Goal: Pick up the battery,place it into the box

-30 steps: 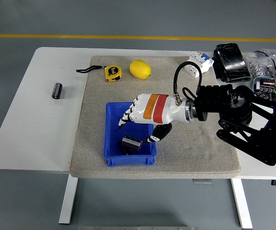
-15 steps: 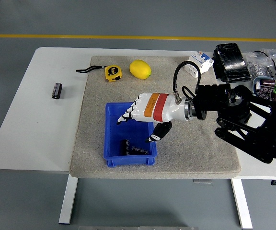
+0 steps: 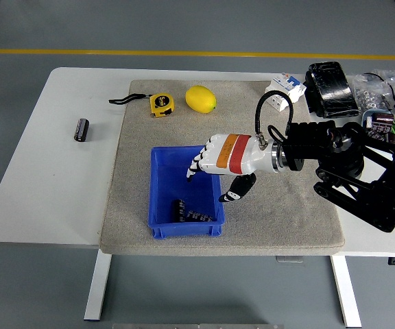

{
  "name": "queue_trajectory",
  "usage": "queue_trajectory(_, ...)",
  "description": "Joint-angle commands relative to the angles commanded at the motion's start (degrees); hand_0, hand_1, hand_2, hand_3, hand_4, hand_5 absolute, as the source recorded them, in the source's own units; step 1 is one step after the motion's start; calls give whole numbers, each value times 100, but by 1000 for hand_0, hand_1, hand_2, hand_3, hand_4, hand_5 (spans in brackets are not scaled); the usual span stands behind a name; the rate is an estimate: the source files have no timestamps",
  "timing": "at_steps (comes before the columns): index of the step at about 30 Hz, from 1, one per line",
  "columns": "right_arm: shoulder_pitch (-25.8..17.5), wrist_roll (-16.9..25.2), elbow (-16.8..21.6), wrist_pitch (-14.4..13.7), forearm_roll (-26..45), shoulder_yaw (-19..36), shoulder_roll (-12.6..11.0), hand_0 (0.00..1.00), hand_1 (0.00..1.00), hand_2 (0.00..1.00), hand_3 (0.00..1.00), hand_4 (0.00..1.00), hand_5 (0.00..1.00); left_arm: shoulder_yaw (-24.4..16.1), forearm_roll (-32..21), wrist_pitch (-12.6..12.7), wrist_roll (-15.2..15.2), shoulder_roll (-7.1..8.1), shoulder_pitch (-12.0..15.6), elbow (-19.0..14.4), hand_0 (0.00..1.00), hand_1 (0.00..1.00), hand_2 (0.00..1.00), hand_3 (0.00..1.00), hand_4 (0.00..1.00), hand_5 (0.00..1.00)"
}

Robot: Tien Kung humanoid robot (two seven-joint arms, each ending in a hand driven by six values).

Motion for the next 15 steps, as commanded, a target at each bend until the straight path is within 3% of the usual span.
queue_trajectory(15, -105, -6, -105, -34, -44, -220, -124, 567, 620, 720, 634, 785, 189, 14, -7, -6, 0, -4, 4, -5, 750, 706, 713, 568, 609, 530)
